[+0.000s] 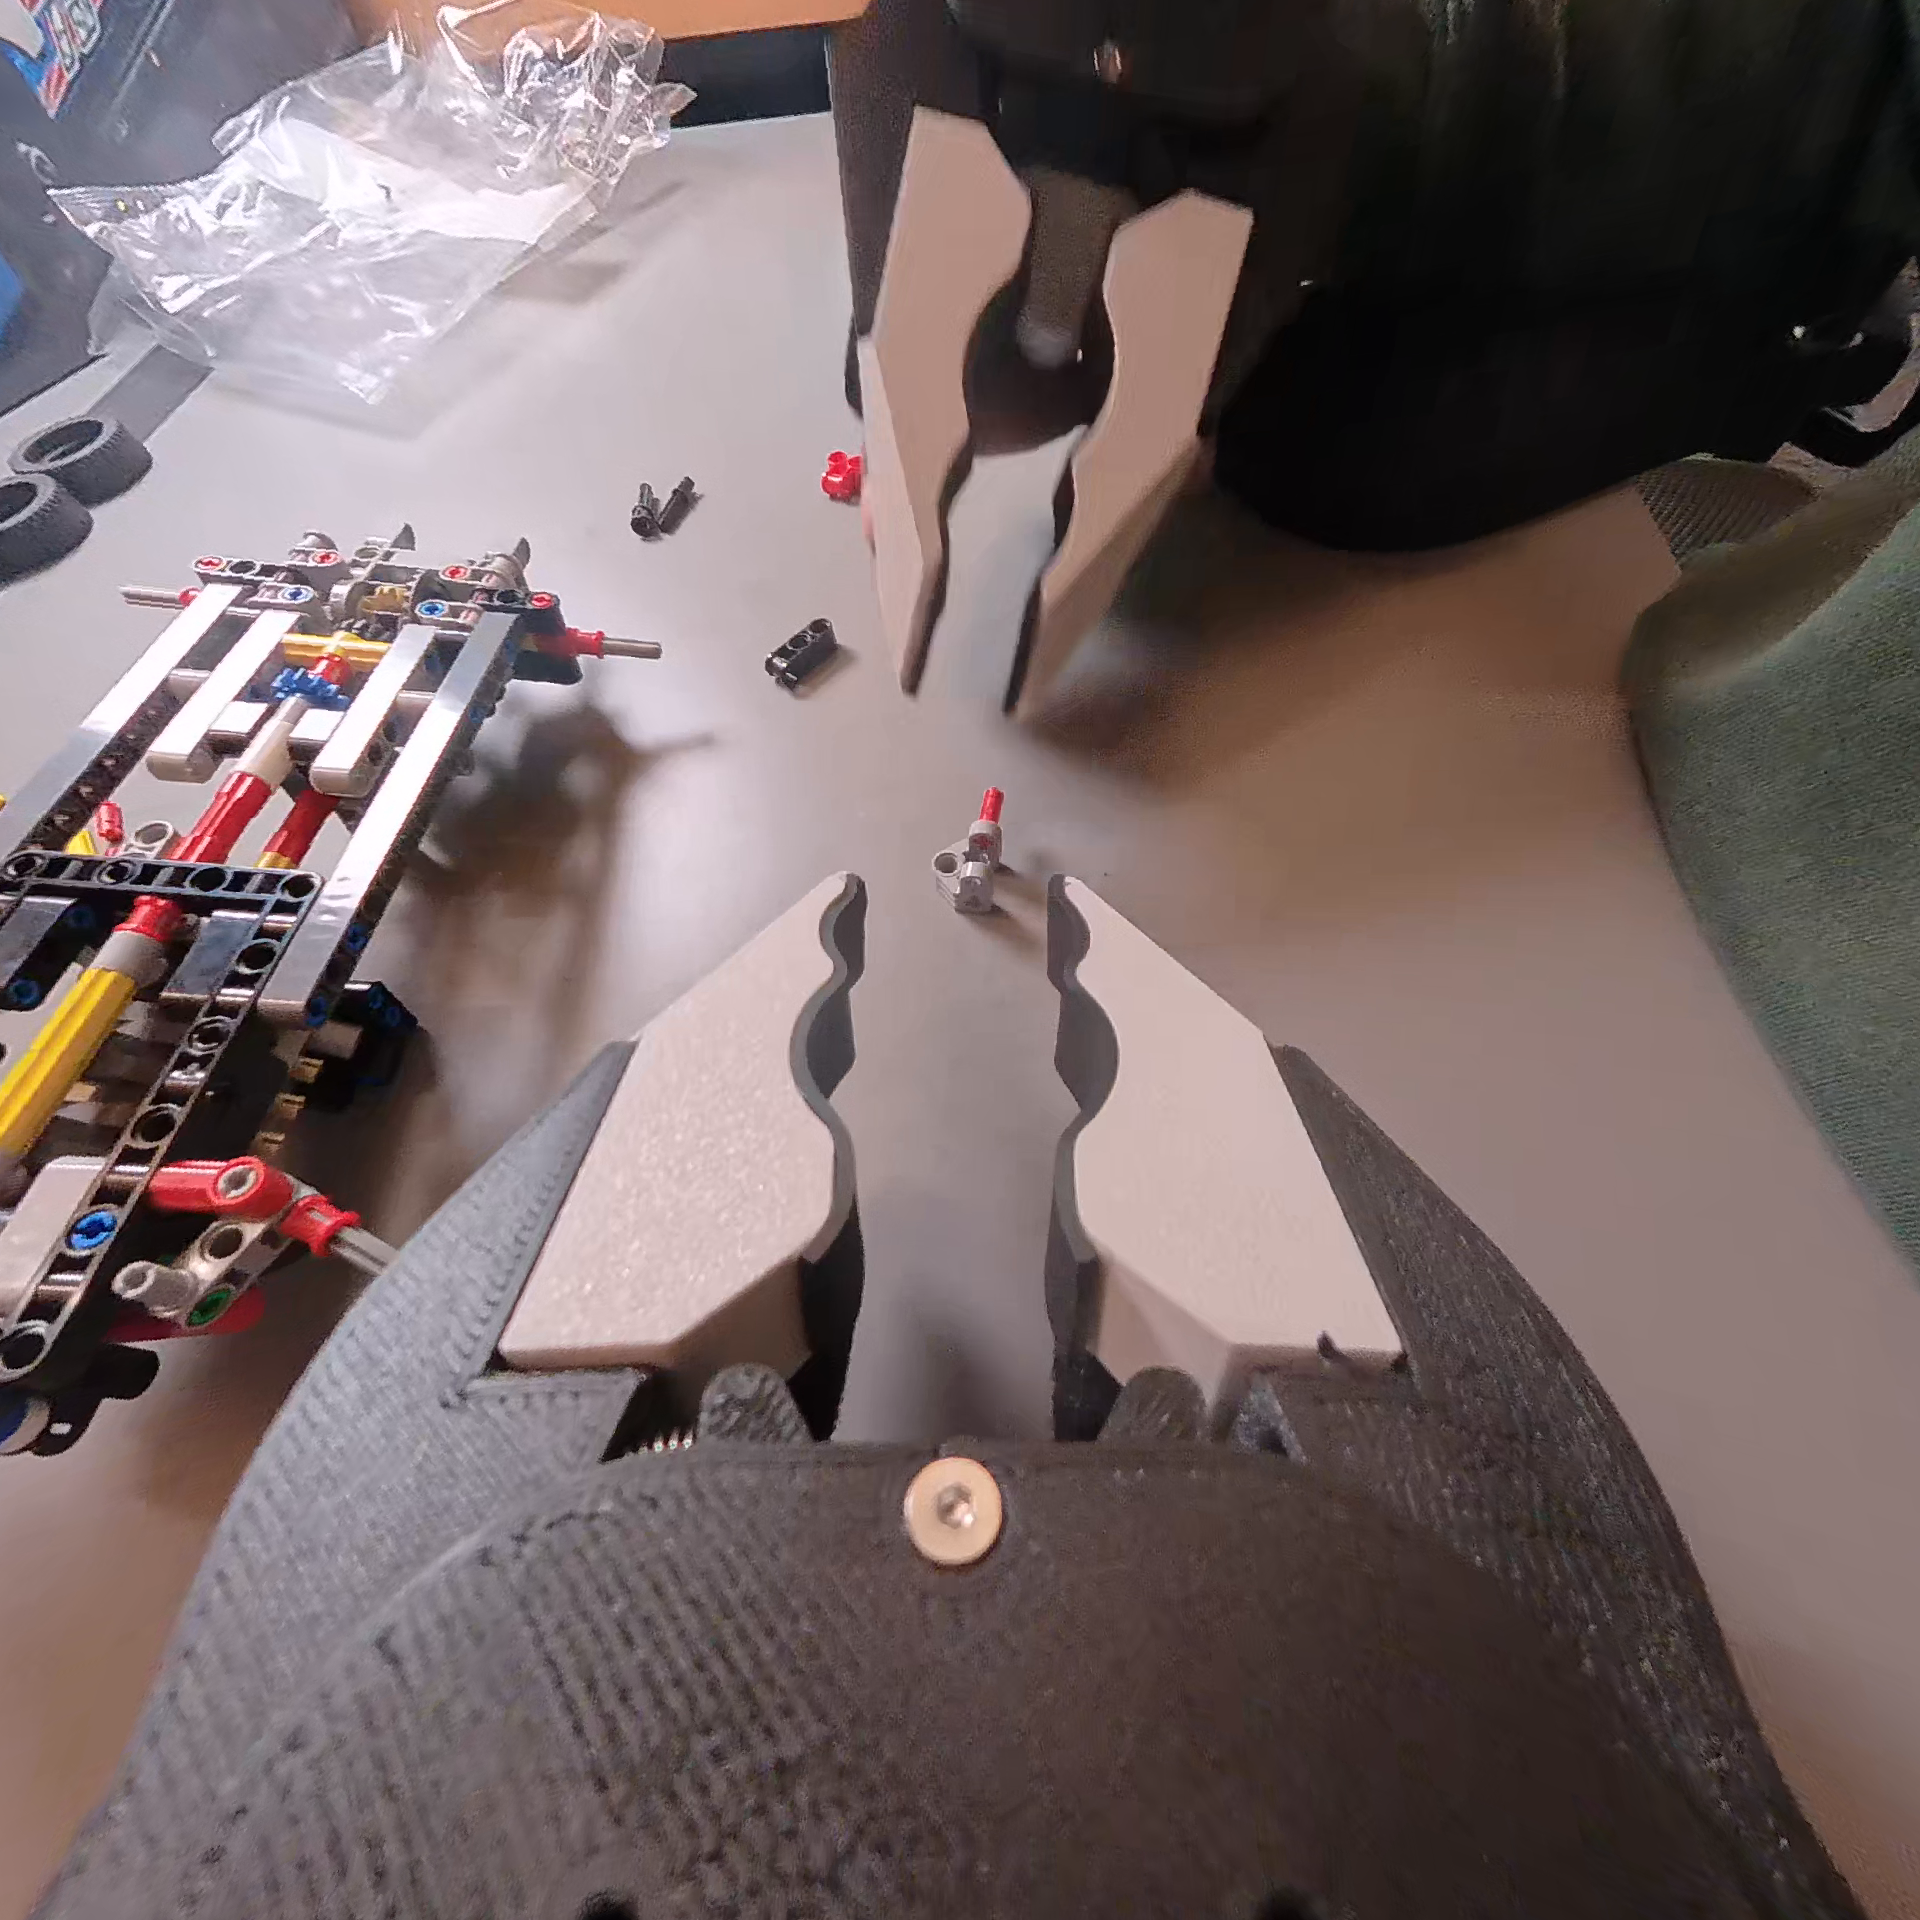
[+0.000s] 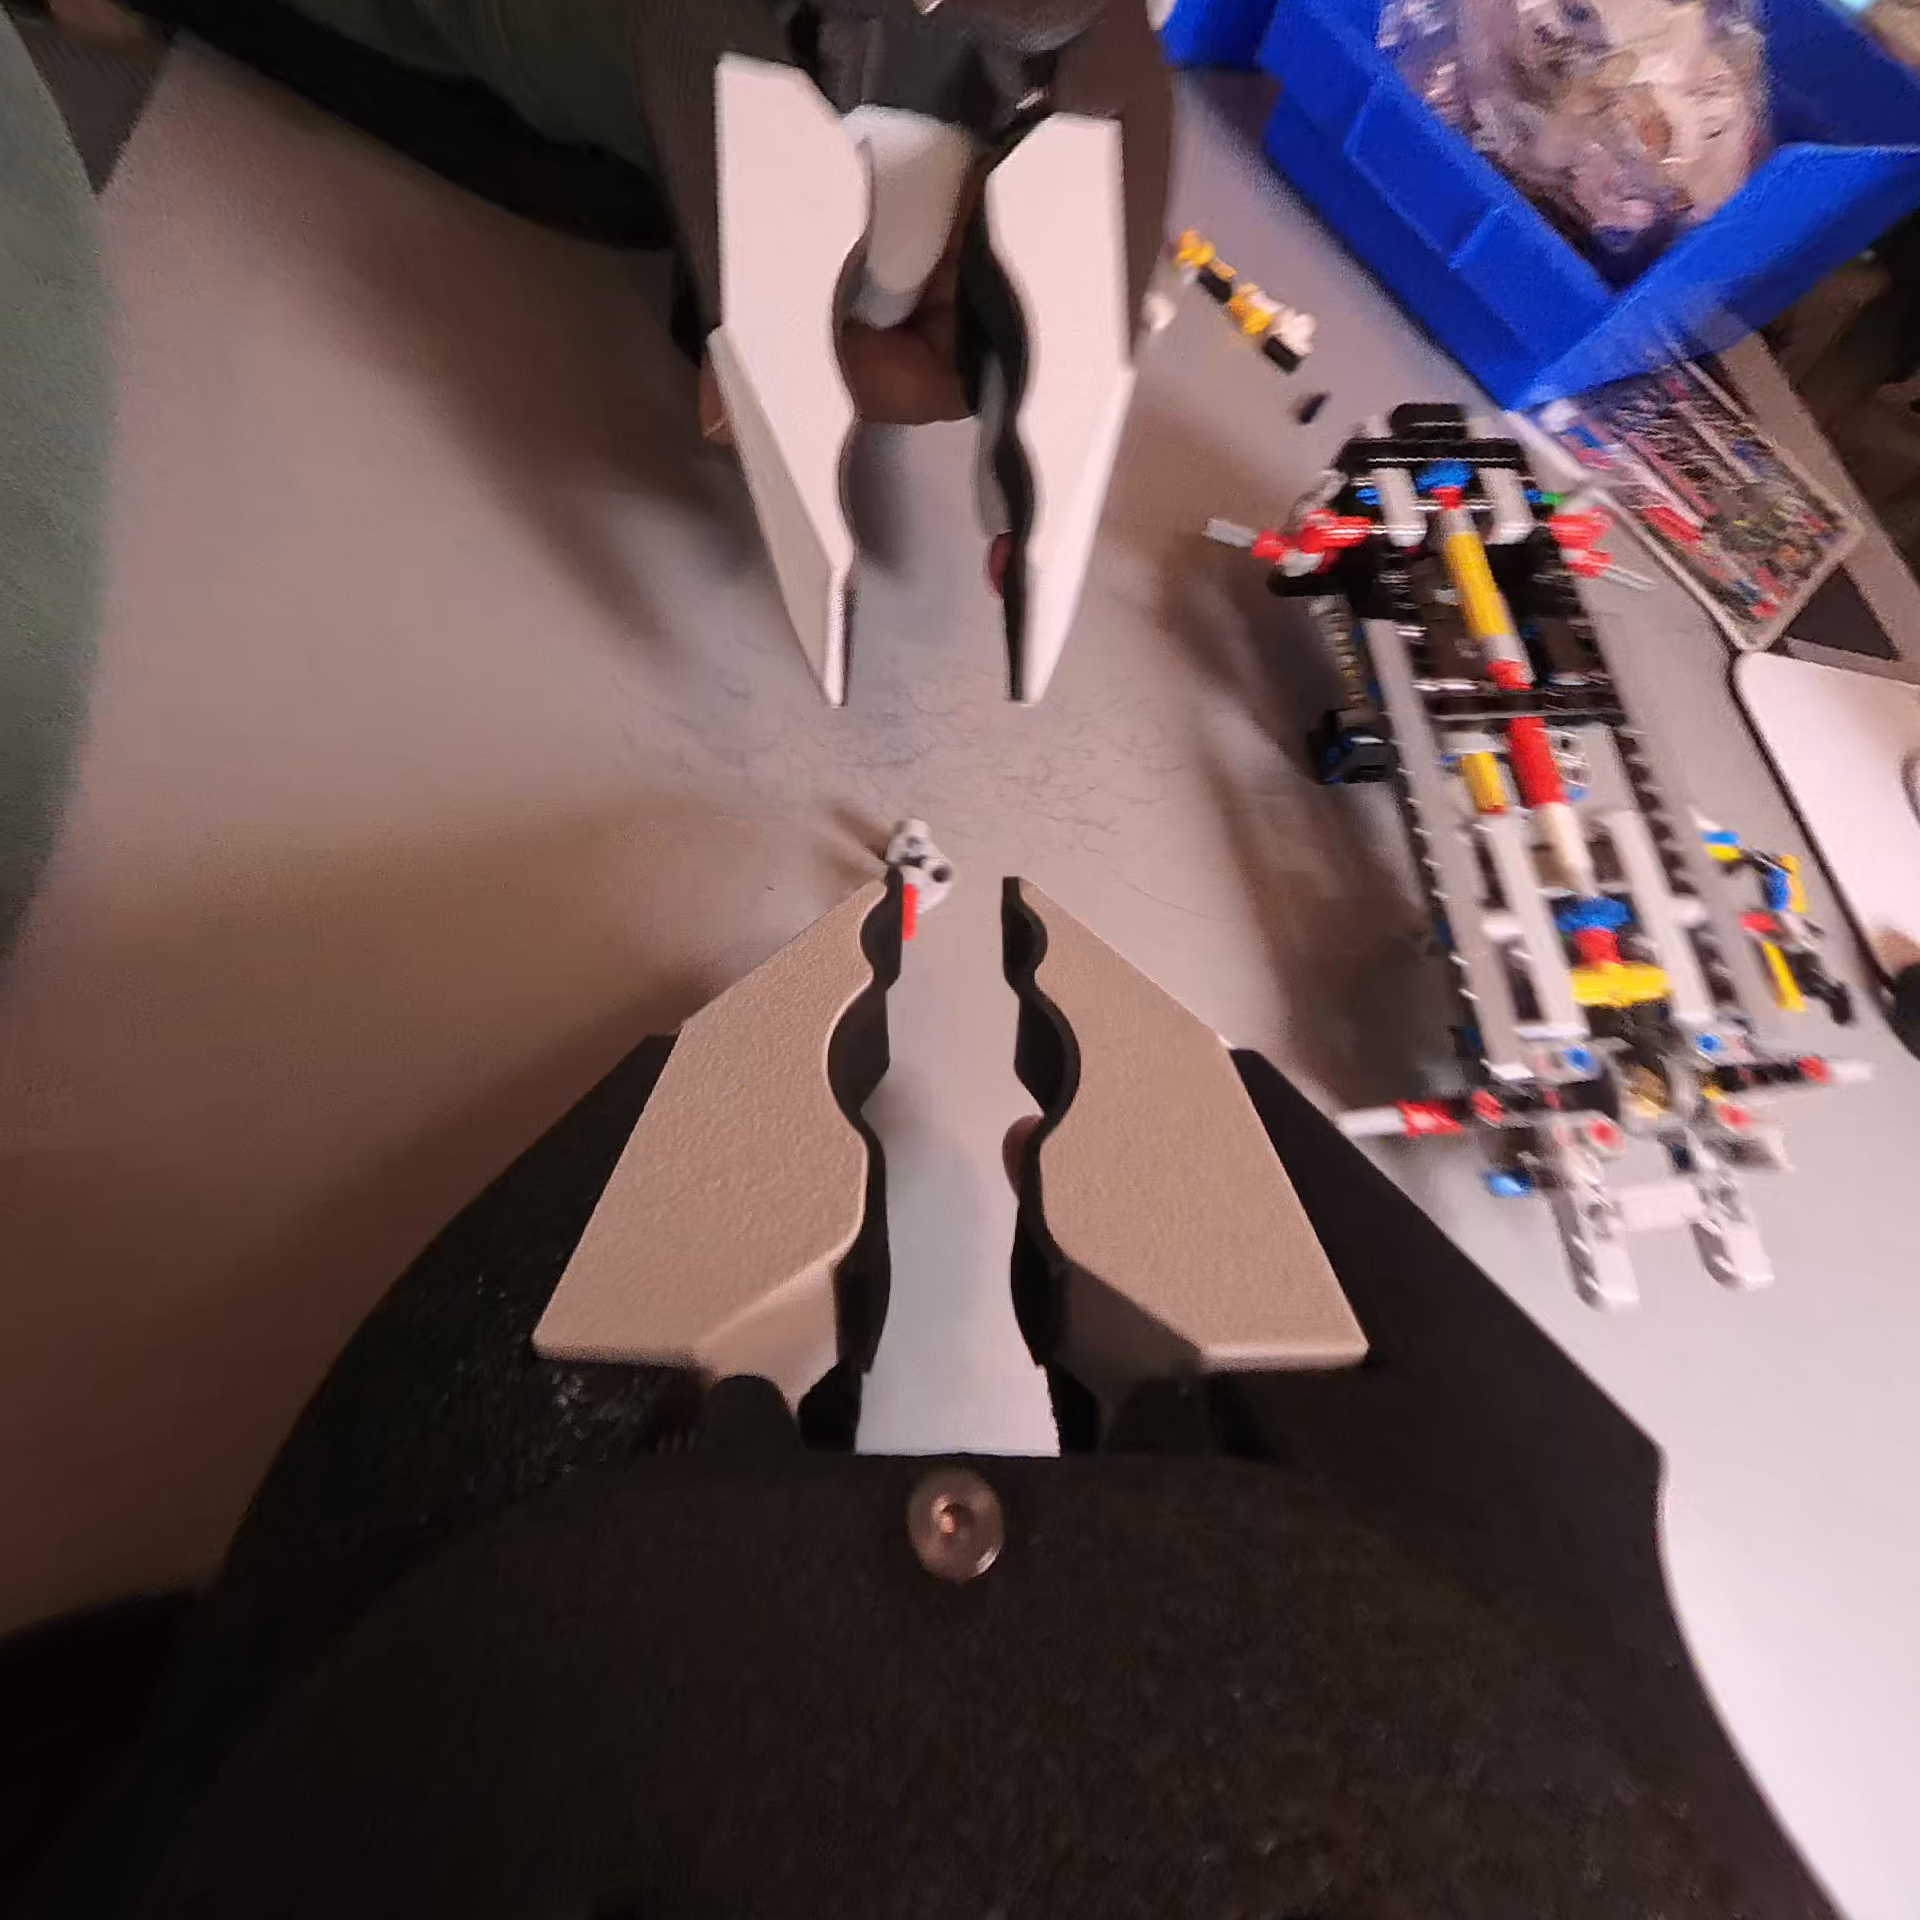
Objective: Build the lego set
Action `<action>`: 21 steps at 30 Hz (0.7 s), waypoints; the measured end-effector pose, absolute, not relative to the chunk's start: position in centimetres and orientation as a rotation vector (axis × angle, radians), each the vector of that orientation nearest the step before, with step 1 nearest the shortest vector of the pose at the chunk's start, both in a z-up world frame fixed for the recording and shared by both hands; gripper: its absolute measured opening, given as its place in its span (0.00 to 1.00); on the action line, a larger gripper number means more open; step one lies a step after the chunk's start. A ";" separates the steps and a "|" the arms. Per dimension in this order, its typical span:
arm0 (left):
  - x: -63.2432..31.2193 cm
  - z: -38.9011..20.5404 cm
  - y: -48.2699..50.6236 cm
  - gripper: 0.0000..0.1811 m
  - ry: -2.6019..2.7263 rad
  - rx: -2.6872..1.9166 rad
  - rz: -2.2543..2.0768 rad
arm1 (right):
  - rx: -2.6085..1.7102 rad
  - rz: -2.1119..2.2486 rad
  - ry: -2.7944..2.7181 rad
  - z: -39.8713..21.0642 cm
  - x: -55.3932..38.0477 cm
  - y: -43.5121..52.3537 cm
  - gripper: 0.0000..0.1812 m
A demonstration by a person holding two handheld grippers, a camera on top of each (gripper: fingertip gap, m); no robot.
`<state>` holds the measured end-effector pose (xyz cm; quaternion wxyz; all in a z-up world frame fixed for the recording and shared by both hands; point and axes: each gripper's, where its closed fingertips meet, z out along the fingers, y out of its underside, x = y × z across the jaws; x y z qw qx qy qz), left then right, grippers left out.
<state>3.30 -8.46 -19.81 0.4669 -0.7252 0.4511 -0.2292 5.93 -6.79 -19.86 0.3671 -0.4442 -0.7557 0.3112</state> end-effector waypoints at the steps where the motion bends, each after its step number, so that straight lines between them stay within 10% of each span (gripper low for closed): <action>1: 3.2 -19.7 -8.4 0.18 1.097 -1.781 -0.560 | -1.175 0.810 -1.910 -19.0 6.5 -5.8 0.08; 13: 2.5 -19.0 -7.0 0.13 0.977 -1.791 -0.545 | -1.543 0.454 -1.892 -23.0 9.3 1.2 0.02; 21: 2.9 -17.6 -6.9 0.13 0.985 -1.686 -0.456 | -1.576 0.977 -1.700 -18.8 5.7 -3.7 0.02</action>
